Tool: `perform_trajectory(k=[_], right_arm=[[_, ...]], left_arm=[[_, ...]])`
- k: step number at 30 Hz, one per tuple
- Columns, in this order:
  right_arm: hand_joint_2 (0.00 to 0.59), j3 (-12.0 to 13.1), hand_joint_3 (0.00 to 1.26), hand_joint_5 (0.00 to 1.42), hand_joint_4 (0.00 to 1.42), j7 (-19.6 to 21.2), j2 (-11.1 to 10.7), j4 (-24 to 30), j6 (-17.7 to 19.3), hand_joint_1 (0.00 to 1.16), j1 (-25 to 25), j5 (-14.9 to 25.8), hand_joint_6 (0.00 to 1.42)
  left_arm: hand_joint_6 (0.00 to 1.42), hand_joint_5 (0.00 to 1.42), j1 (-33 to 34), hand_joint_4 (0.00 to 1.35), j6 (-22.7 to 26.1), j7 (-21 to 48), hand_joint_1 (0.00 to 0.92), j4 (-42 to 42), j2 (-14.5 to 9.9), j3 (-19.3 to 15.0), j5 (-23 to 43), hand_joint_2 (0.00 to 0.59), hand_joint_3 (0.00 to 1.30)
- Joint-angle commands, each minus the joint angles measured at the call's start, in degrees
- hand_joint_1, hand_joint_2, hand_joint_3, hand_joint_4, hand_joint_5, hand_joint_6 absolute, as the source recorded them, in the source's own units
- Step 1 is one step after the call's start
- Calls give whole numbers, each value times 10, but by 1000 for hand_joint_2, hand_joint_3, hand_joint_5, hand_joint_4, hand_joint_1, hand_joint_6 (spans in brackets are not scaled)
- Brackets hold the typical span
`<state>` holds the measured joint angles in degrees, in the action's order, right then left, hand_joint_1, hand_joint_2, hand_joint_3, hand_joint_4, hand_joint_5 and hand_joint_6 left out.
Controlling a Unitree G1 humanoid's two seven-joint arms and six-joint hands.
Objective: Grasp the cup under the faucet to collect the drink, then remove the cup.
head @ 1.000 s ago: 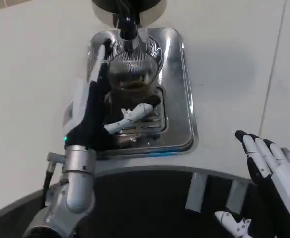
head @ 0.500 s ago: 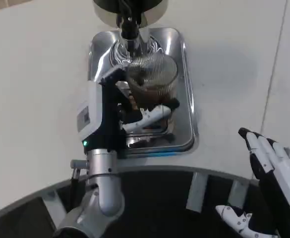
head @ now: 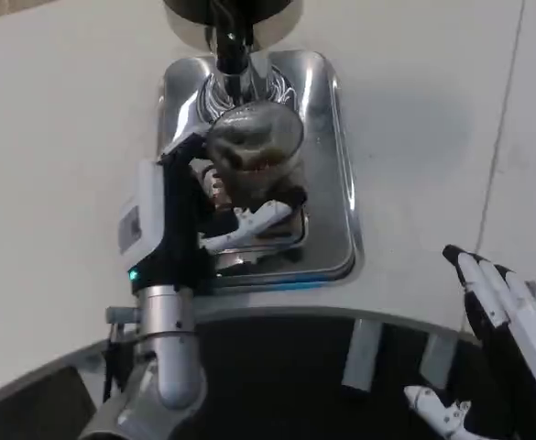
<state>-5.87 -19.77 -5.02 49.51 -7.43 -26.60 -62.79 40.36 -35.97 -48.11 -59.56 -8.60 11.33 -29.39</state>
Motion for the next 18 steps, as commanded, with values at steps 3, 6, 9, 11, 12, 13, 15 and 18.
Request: perform_trajectory(k=[3,6,9,11,12,13,15,18], right_arm=[[378,-11,0,0,0,25,-3,13,24,455,-44,9,0],[377,-15,0,0,0,28,-1,11,25,456,-44,8,0],[377,-17,0,0,0,30,-1,9,24,457,-42,8,0],[378,-17,0,0,0,30,-1,7,23,456,-37,8,0],[377,-17,0,0,0,29,-1,5,22,457,-33,8,0],[376,-17,0,0,0,29,-1,4,22,458,-28,7,0],[374,-17,0,0,0,28,-1,1,21,460,-21,6,0],[373,-16,0,0,0,26,-3,-4,19,463,-7,7,0]], left_arm=[[1424,1249,-28,1089,-30,-7,754,37,-26,0,-8,28,998],[1424,1249,-38,1089,-37,0,760,52,-33,-1,-7,19,1001],[1424,1236,-47,1089,-41,1,762,68,-39,0,-10,17,1001],[1424,1235,-58,1089,-50,9,767,85,-46,-2,-8,8,1002],[1424,1235,-62,1089,-53,13,768,91,-48,-2,-7,8,1002],[1424,1235,-67,1097,-56,15,769,98,-51,-3,-6,7,1006],[1424,1235,-78,1100,-65,25,769,113,-57,-6,-3,6,1008],[1424,1233,-99,1102,-74,37,768,141,-66,-9,-4,5,1010]])
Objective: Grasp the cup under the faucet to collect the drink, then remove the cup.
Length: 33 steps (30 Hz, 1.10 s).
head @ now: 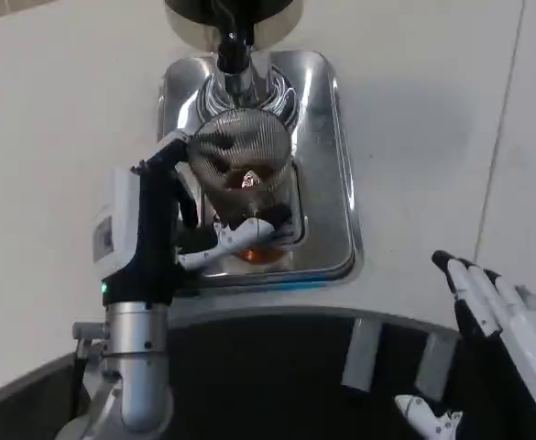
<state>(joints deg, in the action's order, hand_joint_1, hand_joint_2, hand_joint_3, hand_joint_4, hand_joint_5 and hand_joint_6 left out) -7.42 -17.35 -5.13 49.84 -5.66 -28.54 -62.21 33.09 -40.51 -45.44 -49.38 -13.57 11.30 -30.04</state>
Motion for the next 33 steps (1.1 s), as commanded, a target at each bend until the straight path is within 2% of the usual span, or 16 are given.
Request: perform_trajectory(k=[1,5,8,15,18,21,24,27,30,33], right_arm=[[372,1,0,0,0,1,-3,-10,0,464,18,2,0],[371,3,0,0,0,-2,-5,-16,-1,466,30,4,0],[372,1,0,0,0,11,-11,-20,8,468,34,-7,0],[388,-8,0,0,0,71,-30,-18,48,457,0,-31,0],[414,-4,0,0,0,95,-50,-21,71,360,-12,-50,0],[464,0,0,0,0,109,-72,-30,91,237,-9,-60,0],[469,7,0,0,0,114,-85,-42,102,177,1,-55,0],[474,12,0,0,0,125,-91,-48,110,170,9,-50,0],[480,16,0,0,0,139,-95,-48,118,243,11,-44,0],[479,22,0,0,0,154,-101,-51,130,256,10,-39,0]], left_arm=[[1424,1233,-34,1102,-30,13,767,47,-19,-9,1,5,1012],[1424,1232,-56,1102,-37,28,764,69,-26,-14,2,3,1018],[1424,1232,-68,1102,-39,39,763,84,-28,-20,3,3,1017],[1424,1232,-98,1102,-50,64,768,133,-43,-35,7,3,1013],[1424,1231,-122,1102,-58,87,769,171,-53,-47,18,3,1013],[1424,1231,-157,1102,-68,115,770,223,-61,-57,22,0,1005],[1424,1231,-186,1102,-73,138,770,260,-63,-64,25,0,1004],[1424,1231,-213,1090,-80,159,771,296,-65,-71,27,0,1003],[1424,1231,-237,1089,-86,177,772,323,-67,-79,29,0,1002],[1424,1231,-263,1089,-98,197,775,349,-74,-88,35,0,1002]])
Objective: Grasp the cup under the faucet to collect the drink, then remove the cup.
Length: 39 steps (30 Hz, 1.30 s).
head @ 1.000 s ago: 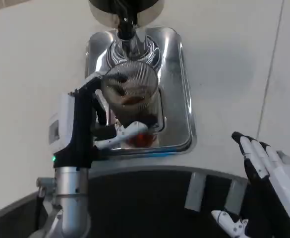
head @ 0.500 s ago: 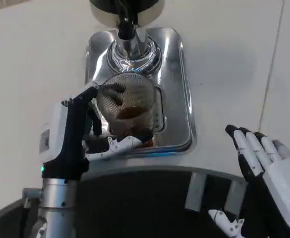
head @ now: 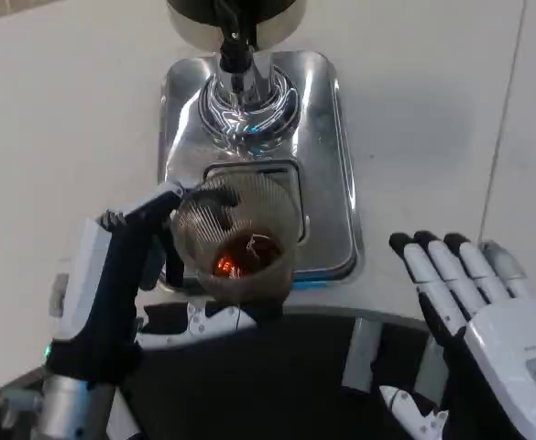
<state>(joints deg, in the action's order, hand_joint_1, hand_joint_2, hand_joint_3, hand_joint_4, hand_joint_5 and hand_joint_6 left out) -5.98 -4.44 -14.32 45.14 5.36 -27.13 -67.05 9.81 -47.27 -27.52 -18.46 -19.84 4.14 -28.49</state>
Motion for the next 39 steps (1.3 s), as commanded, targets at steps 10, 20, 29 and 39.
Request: perform_trajectory(k=[10,20,29,39], right_arm=[[557,8,0,0,0,71,-28,-17,57,107,-20,-3,0],[575,-9,0,0,0,107,-26,-38,75,71,-36,-10,0],[585,-13,0,0,0,109,-18,-39,69,61,-34,-6,0],[583,-24,0,0,0,92,-15,-47,63,64,-8,-10,0]], left_arm=[[1424,1231,-107,1101,-64,73,777,113,-17,-39,30,0,1007],[1424,1231,-155,1102,-82,111,778,158,-13,-54,39,0,1011],[1424,1231,-173,1102,-92,133,778,178,-5,-61,42,0,1011],[1424,1231,-176,1102,-104,141,771,171,0,-69,43,0,1014]])
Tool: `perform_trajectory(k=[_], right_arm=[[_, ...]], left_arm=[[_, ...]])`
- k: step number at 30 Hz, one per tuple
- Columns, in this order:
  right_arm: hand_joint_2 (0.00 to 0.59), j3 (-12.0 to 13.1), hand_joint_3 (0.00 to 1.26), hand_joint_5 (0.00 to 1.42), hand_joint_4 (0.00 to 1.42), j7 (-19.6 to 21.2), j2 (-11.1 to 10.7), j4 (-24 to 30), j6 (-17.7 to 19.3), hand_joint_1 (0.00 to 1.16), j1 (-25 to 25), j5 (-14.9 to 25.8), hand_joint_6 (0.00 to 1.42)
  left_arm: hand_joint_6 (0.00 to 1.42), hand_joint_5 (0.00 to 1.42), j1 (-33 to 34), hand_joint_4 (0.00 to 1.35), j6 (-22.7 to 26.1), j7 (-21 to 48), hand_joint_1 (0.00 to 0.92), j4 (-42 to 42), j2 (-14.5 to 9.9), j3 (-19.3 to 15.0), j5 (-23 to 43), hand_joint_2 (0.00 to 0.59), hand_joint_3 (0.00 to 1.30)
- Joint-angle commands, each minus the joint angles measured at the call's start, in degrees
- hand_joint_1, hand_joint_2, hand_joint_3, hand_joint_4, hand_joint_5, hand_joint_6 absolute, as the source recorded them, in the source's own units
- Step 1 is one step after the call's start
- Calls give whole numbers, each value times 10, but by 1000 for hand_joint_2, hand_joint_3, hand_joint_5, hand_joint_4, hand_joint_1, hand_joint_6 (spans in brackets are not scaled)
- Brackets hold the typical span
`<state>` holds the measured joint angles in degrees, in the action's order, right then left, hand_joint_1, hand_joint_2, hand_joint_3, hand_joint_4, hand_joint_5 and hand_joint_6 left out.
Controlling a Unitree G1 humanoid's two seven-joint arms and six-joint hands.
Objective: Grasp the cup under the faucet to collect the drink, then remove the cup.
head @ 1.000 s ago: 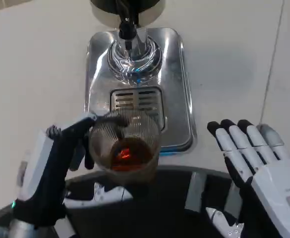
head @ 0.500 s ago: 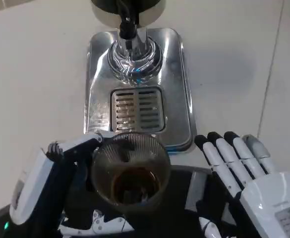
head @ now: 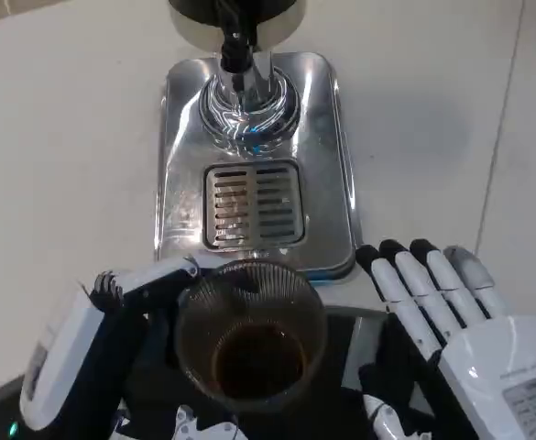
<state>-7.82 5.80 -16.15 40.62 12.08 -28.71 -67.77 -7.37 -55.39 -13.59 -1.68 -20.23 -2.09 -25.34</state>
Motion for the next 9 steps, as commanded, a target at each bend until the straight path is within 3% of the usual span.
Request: perform_trajectory(k=[1,9], right_arm=[[583,-7,0,0,0,-12,3,-1,-5,64,9,-3,0],[583,-11,0,0,0,-24,6,2,-15,67,15,-1,0]], left_arm=[[1424,1231,-4,1102,-23,3,771,2,4,-6,11,0,1015],[1424,1231,8,1102,-17,12,773,-3,7,-5,19,0,1018]])
